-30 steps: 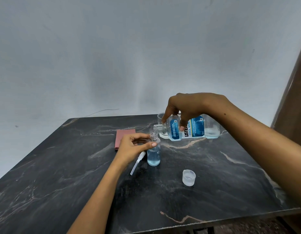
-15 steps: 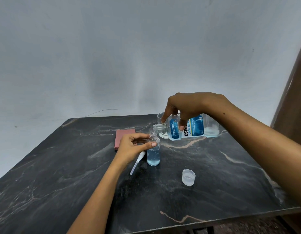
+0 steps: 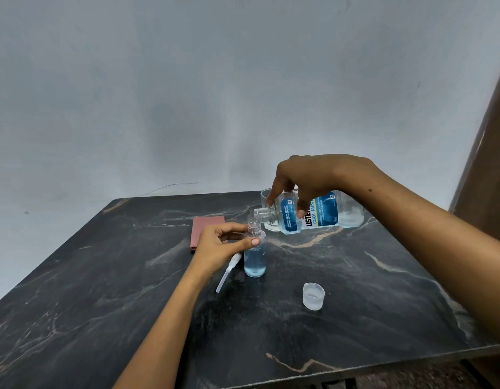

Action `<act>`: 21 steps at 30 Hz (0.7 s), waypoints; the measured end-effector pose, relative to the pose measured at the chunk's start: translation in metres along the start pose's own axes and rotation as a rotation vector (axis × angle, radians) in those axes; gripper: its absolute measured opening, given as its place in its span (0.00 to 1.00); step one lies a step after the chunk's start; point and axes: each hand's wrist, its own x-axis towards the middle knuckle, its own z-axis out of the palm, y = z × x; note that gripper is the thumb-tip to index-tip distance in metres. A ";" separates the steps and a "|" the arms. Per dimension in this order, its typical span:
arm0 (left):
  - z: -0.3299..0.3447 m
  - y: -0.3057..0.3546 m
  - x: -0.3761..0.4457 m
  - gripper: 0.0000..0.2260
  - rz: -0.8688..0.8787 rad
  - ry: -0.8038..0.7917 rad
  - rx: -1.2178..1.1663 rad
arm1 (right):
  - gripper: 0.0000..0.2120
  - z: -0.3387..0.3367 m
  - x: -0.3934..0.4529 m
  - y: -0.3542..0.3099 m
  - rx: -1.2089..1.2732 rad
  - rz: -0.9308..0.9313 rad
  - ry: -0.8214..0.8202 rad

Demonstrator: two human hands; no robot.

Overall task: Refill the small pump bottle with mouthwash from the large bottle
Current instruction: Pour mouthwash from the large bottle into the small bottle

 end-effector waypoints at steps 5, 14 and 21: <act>0.001 0.000 0.000 0.12 -0.003 0.002 0.007 | 0.29 0.000 0.000 0.000 0.001 0.004 0.002; -0.001 -0.002 0.001 0.15 0.000 0.002 0.005 | 0.29 0.000 0.000 0.000 0.001 0.006 0.017; -0.001 -0.001 0.001 0.12 -0.001 0.003 0.004 | 0.30 0.002 0.001 0.002 0.004 -0.001 0.038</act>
